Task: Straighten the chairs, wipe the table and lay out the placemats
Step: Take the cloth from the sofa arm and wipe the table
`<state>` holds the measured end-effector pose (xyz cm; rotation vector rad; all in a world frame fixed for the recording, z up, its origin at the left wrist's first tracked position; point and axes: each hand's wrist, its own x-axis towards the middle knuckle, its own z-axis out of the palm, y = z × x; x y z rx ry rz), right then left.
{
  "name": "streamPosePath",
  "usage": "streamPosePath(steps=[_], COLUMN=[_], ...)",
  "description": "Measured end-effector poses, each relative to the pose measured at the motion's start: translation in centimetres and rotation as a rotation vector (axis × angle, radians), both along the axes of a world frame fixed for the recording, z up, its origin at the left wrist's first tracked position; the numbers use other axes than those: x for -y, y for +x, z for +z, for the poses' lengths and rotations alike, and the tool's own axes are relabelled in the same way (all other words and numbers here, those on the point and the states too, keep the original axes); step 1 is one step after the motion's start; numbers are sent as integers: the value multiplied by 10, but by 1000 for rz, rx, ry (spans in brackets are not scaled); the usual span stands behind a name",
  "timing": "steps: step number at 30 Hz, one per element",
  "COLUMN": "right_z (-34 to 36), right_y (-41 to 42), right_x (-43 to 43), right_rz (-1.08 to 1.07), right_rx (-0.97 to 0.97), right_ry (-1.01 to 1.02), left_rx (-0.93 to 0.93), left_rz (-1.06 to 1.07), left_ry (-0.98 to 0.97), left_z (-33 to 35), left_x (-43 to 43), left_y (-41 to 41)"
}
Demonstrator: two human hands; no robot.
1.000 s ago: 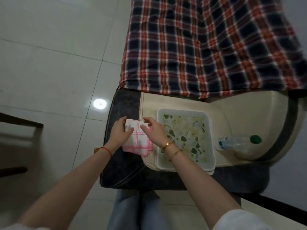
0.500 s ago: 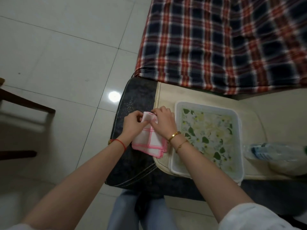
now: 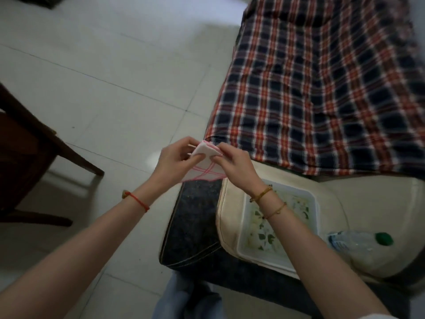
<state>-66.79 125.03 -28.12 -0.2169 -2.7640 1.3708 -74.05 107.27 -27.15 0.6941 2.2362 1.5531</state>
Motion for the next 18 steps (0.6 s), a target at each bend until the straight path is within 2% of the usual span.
streamPosePath(steps=[5,7,12,18], right_z=[125,167,229,281], right_y=[-21,-26,-38,-56], right_x=[54,84,178,325], right_rz=[125,205,352,480], right_rx=[-190,-235,-274,-297], right_ry=[-9,4,20,-92], left_rx=[-49,-72,-91,-188], left_rz=[57,63,125,301], left_ry=[108,80,-64,-106], left_z=[125,165,226,273], left_x=[69,106,211,352], left_y=[-5,-5,9,37])
